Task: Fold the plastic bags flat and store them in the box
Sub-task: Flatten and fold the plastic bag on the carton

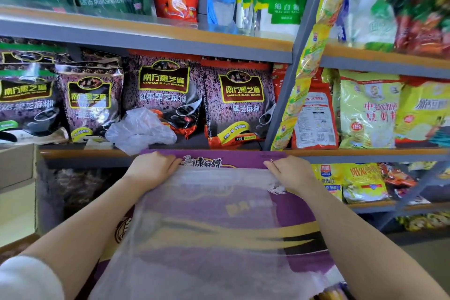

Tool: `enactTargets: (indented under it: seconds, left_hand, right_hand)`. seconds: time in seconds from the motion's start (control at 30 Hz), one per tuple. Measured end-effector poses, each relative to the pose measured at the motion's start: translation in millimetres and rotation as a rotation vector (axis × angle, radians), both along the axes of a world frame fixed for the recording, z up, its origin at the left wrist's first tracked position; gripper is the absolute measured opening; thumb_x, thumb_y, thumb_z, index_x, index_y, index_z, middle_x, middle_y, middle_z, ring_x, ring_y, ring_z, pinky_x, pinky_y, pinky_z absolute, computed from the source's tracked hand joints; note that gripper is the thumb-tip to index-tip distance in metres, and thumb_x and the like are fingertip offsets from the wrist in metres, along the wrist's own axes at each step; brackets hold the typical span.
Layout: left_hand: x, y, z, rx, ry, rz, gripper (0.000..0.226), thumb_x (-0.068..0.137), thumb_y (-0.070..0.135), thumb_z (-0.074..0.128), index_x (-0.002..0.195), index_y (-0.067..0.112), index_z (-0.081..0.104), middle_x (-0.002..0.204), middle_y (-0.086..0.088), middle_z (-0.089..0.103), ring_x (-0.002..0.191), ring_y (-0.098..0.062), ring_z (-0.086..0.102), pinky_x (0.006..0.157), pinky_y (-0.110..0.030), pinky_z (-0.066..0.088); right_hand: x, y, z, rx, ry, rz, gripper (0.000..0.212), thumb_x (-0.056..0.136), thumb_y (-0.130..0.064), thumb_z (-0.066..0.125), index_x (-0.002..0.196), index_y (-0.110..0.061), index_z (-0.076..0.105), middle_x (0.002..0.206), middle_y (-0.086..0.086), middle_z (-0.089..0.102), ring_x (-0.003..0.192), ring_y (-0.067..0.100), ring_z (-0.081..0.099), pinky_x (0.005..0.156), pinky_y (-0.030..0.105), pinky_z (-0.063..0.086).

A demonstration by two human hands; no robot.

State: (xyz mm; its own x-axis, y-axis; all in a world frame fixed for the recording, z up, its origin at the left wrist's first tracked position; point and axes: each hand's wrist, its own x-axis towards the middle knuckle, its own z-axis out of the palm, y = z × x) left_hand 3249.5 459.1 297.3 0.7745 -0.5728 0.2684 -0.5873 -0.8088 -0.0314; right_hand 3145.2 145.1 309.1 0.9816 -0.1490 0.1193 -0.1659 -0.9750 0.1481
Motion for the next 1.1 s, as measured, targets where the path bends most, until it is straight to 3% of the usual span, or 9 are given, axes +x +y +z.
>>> enactTargets:
  seconds: [0.13,0.23,0.3,0.4,0.5,0.57,0.87,1.0,1.1]
  left_hand:
    - [-0.2,-1.2,3.5,0.047,0.084,0.048,0.039,0.096,0.044,0.032,0.103,0.016,0.059,0.104,-0.006,0.066,0.096,-0.025,0.061,0.07,-0.034,0.046]
    - [-7.2,-6.2,9.4,0.14,0.016,0.095,0.049,0.094,0.048,0.035,0.125,0.012,0.045,0.126,-0.008,0.053,0.117,-0.027,0.048,0.093,-0.038,0.038]
    - [-24.2,-16.9,10.4,0.042,-0.032,0.07,0.061,0.091,0.047,0.022,0.135,0.008,0.038,0.135,-0.012,0.046,0.124,-0.03,0.042,0.101,-0.041,0.033]
    - [-60.0,-33.3,-5.4,-0.057,0.15,0.017,0.088,0.073,0.05,-0.006,0.145,0.005,0.02,0.153,-0.014,0.021,0.14,-0.026,0.021,0.113,-0.037,0.017]
    - [-67.7,-24.6,-23.4,-0.059,0.277,0.084,0.113,0.056,0.076,-0.021,0.148,0.014,0.0,0.157,-0.005,-0.003,0.144,-0.017,0.001,0.115,-0.032,0.004]
    - [-62.4,-12.4,-23.6,-0.029,0.303,0.127,0.128,0.041,0.087,-0.027,0.148,0.021,0.0,0.157,-0.004,-0.003,0.144,-0.019,0.0,0.115,-0.034,0.002]
    - [-64.2,5.7,-11.3,0.083,0.365,0.201,0.128,0.023,0.098,-0.013,0.141,0.048,-0.01,0.155,-0.013,-0.012,0.143,-0.031,-0.009,0.115,-0.041,-0.004]
    - [-65.3,14.7,-6.4,0.071,0.346,0.186,0.134,0.027,0.098,-0.014,0.146,0.037,-0.005,0.155,-0.012,-0.011,0.144,-0.026,-0.008,0.116,-0.039,-0.003]
    - [-75.0,16.8,-2.2,0.008,0.24,0.04,0.121,0.051,0.09,-0.009,0.148,0.022,0.013,0.157,-0.007,-0.002,0.144,-0.022,0.001,0.116,-0.038,0.002]
  right_hand:
    - [0.4,-3.0,-0.9,-0.05,-0.023,-0.086,0.057,0.1,-0.042,0.019,0.084,-0.016,0.067,0.084,0.004,0.067,0.086,0.024,0.063,0.061,0.028,0.04]
    - [6.2,13.2,2.2,-0.11,-0.102,-0.118,0.049,0.099,-0.041,0.023,0.105,-0.015,0.065,0.106,0.008,0.065,0.108,0.026,0.055,0.083,0.035,0.043]
    - [11.5,44.5,0.9,0.006,-0.162,-0.016,0.041,0.098,-0.038,0.028,0.119,-0.013,0.054,0.125,0.01,0.054,0.124,0.029,0.042,0.098,0.039,0.034]
    - [12.7,104.1,-6.3,0.287,-0.09,0.266,0.048,0.1,-0.032,0.03,0.143,-0.011,0.03,0.153,0.009,0.027,0.142,0.023,0.019,0.114,0.034,0.015]
    - [8.7,126.5,-23.0,0.289,0.095,0.322,0.058,0.1,-0.04,0.027,0.15,-0.018,0.008,0.159,0.001,0.001,0.146,0.016,0.0,0.117,0.034,0.002]
    - [5.8,109.8,-28.3,0.268,0.163,0.228,0.063,0.097,-0.052,0.023,0.15,-0.027,0.003,0.159,-0.003,-0.005,0.146,0.015,-0.003,0.118,0.036,-0.001]
    - [-29.8,16.0,-24.8,0.267,0.21,-0.171,0.075,0.087,-0.07,0.018,0.149,-0.032,0.001,0.159,0.0,-0.008,0.146,0.023,-0.007,0.117,0.042,0.001]
    - [-35.5,13.9,-25.0,0.293,0.126,-0.371,0.075,0.092,-0.062,0.016,0.15,-0.018,0.0,0.159,0.009,-0.007,0.146,0.025,-0.007,0.118,0.047,-0.001]
    - [-55.9,44.8,-17.3,0.337,-0.104,-0.197,0.061,0.098,-0.045,0.02,0.149,-0.01,0.013,0.159,0.009,0.001,0.146,0.024,0.0,0.118,0.045,0.003]
